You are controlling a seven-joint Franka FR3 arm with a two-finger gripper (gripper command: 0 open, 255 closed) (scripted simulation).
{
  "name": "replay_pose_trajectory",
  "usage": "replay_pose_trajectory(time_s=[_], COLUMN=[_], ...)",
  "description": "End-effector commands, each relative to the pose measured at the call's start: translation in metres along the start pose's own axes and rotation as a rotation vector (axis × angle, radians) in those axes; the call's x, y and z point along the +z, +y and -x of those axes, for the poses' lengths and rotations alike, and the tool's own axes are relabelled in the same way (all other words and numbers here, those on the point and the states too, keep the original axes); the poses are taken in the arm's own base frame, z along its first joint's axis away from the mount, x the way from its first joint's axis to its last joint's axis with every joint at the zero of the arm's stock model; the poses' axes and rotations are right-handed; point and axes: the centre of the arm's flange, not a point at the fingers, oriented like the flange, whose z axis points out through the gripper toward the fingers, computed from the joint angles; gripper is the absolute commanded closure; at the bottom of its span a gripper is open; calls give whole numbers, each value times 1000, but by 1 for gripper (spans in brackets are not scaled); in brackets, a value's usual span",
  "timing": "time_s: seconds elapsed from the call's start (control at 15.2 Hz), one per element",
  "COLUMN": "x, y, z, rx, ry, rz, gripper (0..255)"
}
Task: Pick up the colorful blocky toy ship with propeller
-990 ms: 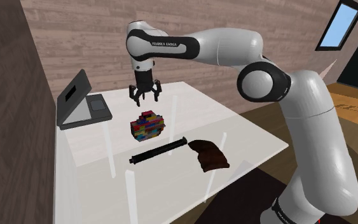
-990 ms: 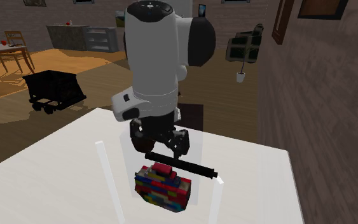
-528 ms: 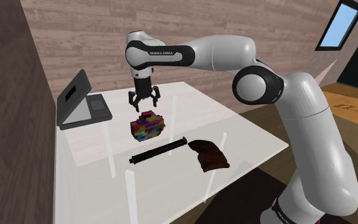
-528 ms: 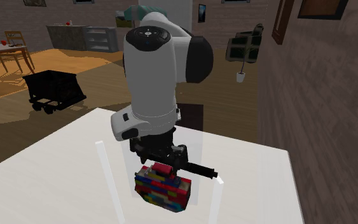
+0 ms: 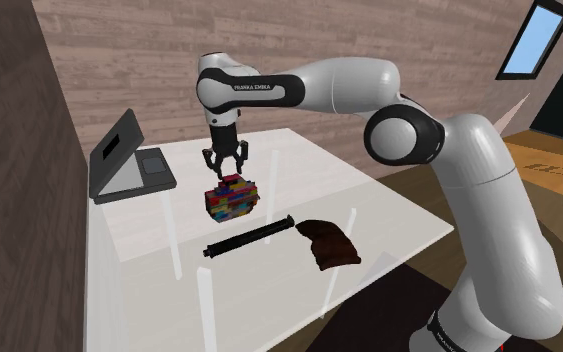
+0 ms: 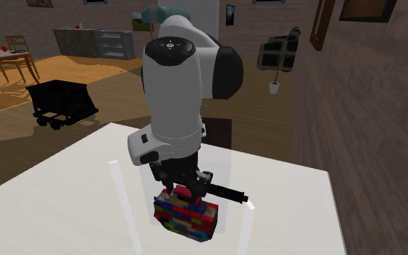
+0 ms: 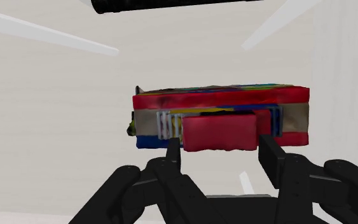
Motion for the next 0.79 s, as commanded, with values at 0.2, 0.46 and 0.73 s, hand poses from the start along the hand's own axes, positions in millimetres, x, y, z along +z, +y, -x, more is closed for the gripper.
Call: replay_pose_trajectory(time_s=[0.2, 0.46, 0.73], x=[1, -20, -41], y=[1, 2, 4], z=[1, 4, 6], rx=[-1, -1, -1], ry=[-2, -2, -2], rz=[0, 0, 0], gripper=[255, 255, 255])
